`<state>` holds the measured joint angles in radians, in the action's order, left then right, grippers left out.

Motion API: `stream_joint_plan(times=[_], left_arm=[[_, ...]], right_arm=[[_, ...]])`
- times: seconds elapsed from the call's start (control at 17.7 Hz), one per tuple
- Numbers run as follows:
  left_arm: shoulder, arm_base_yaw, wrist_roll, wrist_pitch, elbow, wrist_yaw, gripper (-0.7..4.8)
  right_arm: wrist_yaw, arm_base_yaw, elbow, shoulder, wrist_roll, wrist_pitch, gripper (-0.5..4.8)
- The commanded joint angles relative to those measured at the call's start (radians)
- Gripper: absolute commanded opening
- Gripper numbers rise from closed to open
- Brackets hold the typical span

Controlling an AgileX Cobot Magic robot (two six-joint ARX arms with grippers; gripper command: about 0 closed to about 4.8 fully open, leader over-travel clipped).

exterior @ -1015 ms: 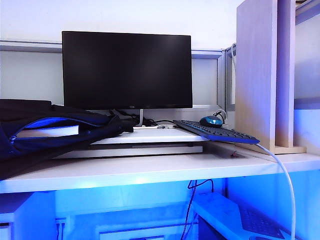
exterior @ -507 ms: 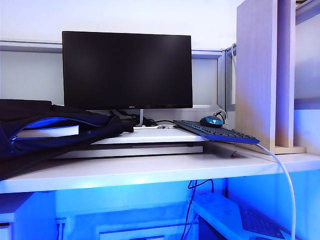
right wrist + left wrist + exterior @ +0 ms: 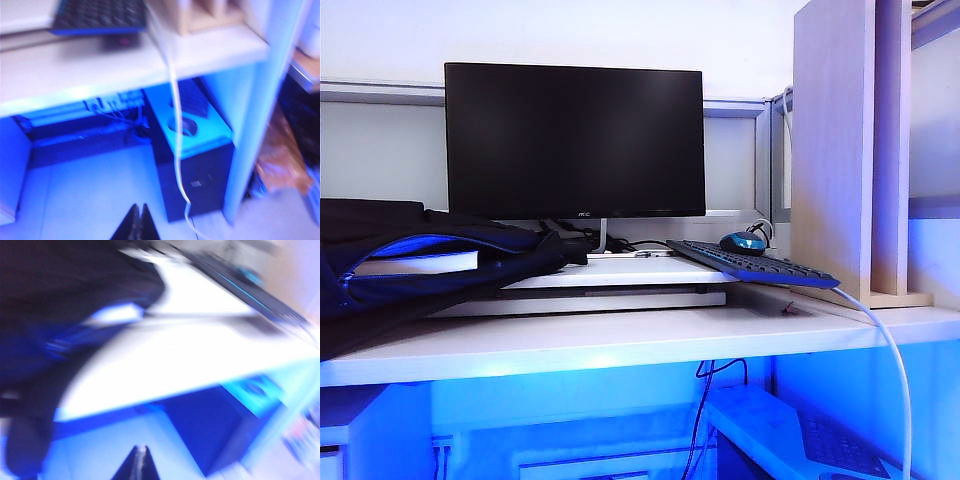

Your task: Pick up the book on the desk and put it into the open backpack.

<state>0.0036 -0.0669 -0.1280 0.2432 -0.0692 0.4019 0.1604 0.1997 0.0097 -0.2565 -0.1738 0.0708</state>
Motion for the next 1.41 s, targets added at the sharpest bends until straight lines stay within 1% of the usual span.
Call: stream_joint_plan(times=[0.06,0.11,0.17,0.23,0.28,0.34,0.45,0.51,0.56,0.62,0.79,1.41], left_arm=[[0.0,0.041,0.05,-0.079,-0.001,-0.037,-0.06],[0.0,0.041,0.054,-0.114,-0.001,-0.04,-0.06],[0.0,0.041,0.096,-0.126,-0.001,-0.045,-0.06],[0.0,0.041,0.142,-0.127,-0.001,-0.074,-0.06],[0.0,0.041,0.155,-0.127,-0.001,-0.153,-0.06],[0.0,0.041,0.174,-0.127,-0.001,-0.261,-0.06],[0.0,0.041,0.206,-0.126,-0.001,-0.347,-0.06],[0.0,0.041,0.206,-0.116,-0.001,-0.431,-0.06],[0.0,0.041,0.198,-0.09,-0.001,-0.471,-0.06],[0.0,0.041,0.195,0.001,-0.001,-0.458,-0.03],[0.0,0.041,0.195,0.037,-0.001,-0.458,-0.03],[0.0,0.041,0.195,0.036,-0.001,-0.458,-0.03]], right_arm=[[-0.096,-0.103,-0.001,-0.001,0.003,-0.027,-0.05],[-0.116,-0.138,-0.001,0.0,0.026,-0.056,-0.05],[-0.115,-0.148,-0.001,0.0,0.025,-0.074,-0.05],[-0.114,-0.148,-0.001,0.0,0.025,-0.081,-0.05],[-0.115,-0.148,-0.001,0.001,0.025,-0.079,-0.05],[-0.115,-0.148,0.0,0.001,0.025,-0.074,-0.05],[-0.111,-0.148,-0.001,0.001,0.025,-0.071,-0.05],[-0.113,-0.148,0.0,0.001,0.024,-0.07,-0.05],[-0.114,-0.148,0.0,0.001,0.024,-0.067,-0.05],[-0.114,-0.148,0.0,0.001,0.024,-0.068,-0.05],[-0.114,-0.148,0.0,0.001,0.024,-0.068,-0.05],[-0.114,-0.148,0.0,0.001,0.024,-0.068,-0.05]])
